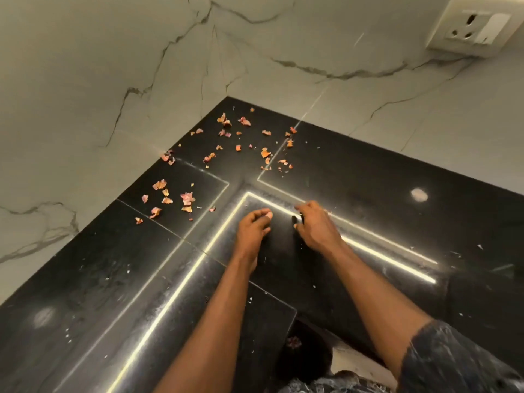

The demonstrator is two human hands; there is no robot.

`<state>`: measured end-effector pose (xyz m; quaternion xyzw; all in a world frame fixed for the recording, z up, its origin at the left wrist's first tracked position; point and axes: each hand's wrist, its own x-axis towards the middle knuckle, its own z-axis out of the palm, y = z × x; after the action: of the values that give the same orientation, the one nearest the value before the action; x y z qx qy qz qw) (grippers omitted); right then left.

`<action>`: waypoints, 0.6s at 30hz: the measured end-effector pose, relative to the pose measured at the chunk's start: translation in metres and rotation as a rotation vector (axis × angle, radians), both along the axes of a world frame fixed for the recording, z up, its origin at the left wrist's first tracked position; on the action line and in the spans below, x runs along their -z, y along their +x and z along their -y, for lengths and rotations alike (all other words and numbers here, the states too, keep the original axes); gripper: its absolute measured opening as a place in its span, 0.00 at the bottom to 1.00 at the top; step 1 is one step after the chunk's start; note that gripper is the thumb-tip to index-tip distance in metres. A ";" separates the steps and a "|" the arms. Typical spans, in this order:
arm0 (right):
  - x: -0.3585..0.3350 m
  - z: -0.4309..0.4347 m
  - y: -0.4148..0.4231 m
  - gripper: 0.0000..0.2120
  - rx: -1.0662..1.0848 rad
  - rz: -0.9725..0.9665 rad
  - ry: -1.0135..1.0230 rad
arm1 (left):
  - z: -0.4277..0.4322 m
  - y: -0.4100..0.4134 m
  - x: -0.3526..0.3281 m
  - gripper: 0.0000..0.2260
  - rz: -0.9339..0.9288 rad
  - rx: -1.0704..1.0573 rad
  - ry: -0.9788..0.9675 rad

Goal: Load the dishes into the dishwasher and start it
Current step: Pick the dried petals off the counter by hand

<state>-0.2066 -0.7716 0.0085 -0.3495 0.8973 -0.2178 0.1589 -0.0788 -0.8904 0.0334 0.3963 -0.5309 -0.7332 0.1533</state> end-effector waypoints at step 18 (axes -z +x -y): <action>0.003 0.133 -0.124 0.07 -0.129 -0.199 0.056 | 0.028 -0.056 0.022 0.19 -0.349 -0.466 0.720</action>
<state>-0.3310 -0.9051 0.0057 -0.4220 0.8899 -0.1463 0.0925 -0.1348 -0.9187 0.0114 0.4034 -0.1056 -0.8728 0.2537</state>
